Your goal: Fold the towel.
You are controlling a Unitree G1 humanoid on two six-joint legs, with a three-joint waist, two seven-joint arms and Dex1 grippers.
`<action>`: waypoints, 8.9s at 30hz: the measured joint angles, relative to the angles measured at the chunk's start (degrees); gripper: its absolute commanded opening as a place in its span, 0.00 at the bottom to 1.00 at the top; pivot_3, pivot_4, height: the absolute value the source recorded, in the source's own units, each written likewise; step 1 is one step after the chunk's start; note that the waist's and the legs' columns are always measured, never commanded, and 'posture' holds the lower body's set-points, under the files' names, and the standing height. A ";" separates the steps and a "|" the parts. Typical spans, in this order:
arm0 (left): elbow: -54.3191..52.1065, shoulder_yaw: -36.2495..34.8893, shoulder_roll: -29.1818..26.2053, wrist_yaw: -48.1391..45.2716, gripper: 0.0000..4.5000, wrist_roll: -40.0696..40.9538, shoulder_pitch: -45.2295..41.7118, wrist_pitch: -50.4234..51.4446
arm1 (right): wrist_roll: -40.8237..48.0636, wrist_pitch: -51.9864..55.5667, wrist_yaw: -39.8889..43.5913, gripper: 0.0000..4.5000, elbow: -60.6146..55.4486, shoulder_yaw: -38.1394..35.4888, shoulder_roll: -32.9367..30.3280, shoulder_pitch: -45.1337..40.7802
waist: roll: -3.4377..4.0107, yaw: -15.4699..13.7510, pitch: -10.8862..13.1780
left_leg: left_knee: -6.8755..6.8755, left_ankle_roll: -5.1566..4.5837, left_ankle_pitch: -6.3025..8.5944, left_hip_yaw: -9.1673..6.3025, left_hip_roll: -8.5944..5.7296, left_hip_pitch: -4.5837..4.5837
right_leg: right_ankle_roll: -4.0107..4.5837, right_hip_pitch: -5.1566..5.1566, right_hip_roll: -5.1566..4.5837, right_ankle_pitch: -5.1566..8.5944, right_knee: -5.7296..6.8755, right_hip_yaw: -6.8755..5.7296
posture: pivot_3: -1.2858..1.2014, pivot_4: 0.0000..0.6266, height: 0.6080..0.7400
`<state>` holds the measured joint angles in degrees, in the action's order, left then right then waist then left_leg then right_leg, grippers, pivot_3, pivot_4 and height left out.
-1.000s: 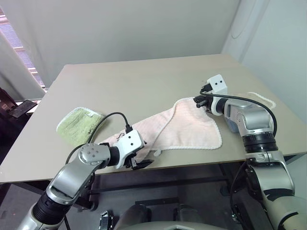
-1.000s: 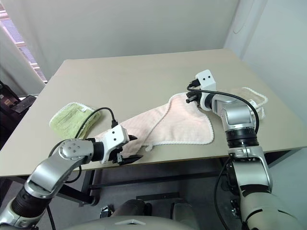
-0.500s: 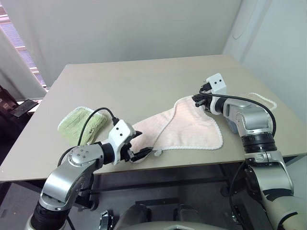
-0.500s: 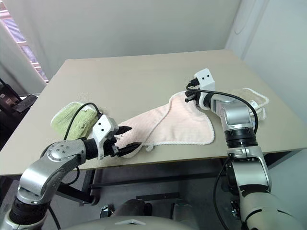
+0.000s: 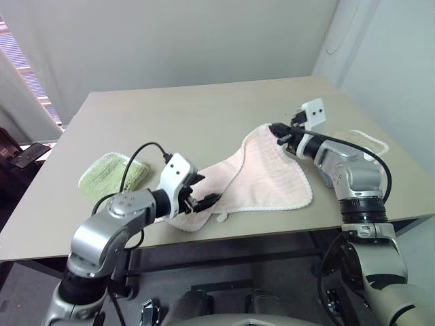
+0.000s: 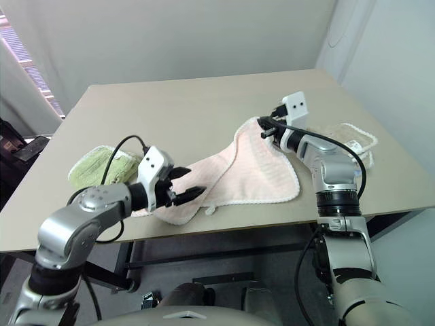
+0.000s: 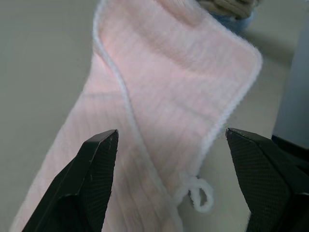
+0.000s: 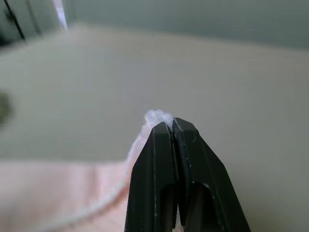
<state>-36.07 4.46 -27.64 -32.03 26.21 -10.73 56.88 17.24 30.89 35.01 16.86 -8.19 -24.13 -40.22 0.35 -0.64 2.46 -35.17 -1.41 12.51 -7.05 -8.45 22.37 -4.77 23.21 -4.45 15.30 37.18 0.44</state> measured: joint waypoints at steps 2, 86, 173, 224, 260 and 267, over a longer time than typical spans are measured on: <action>-0.37 -0.60 -0.58 -0.04 0.83 0.48 1.82 -0.36 | 0.00 -0.54 0.89 0.00 -0.01 0.02 -0.28 0.15 | -0.06 0.20 0.06 | -0.03 0.09 -0.06 -0.89 -0.41 0.00 | 0.05 -0.44 -0.47 0.11 -0.02 -0.86 | 0.52 0.00 0.97; 33.49 12.05 -1.55 -8.60 0.01 -18.32 2.76 -40.62 | -6.01 1.13 -5.46 0.00 2.83 1.72 -2.81 0.42 | 1.03 -1.18 0.22 | 0.41 0.37 -1.28 -3.78 -2.59 0.16 | -0.36 -0.86 -0.88 2.20 1.25 -0.46 | 0.52 0.00 0.97; 49.83 -18.51 -8.67 -39.09 0.01 3.05 -4.74 -40.31 | 7.75 -11.25 18.79 0.00 -15.07 -6.79 -20.12 26.59 | -0.02 1.36 1.01 | -0.94 0.93 -0.70 5.63 5.31 1.71 | 0.44 -1.17 0.08 1.57 0.85 -0.66 | 0.52 0.00 0.97; 69.39 -16.77 -9.45 -37.50 0.01 -1.14 -11.77 -48.63 | 1.15 -20.17 13.28 0.00 4.88 -4.70 -13.98 21.37 | 0.03 1.07 0.89 | -0.86 0.58 -0.50 6.04 5.31 1.90 | -0.02 -0.91 -0.23 1.12 0.18 -0.81 | 0.52 0.00 0.97; 48.73 -16.56 -5.01 -31.86 1.00 4.83 -8.78 -35.61 | 16.83 9.20 1.95 0.70 5.23 -14.39 -8.87 11.55 | 0.07 1.37 0.85 | -0.90 0.58 -0.50 6.04 5.32 1.89 | -0.02 -0.89 -0.21 1.01 0.42 -0.72 | 0.52 0.00 0.97; 43.82 -11.58 -1.03 -29.76 1.00 4.62 -7.68 -33.62 | 37.89 40.72 -6.02 0.70 -1.52 -30.60 -10.84 15.15 | 0.05 0.20 0.84 | -0.95 0.42 -0.58 6.11 5.32 1.95 | 0.13 -0.92 -0.23 1.09 0.37 -0.72 | 0.52 0.00 0.97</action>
<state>7.75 -7.12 -28.67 -61.79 30.83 -18.41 23.26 55.13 71.61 28.99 15.34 -38.79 -34.97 -25.07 0.40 -0.44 3.29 -36.12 -0.99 11.93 -0.94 -3.13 24.32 -4.64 22.30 -4.67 16.39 37.55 -0.28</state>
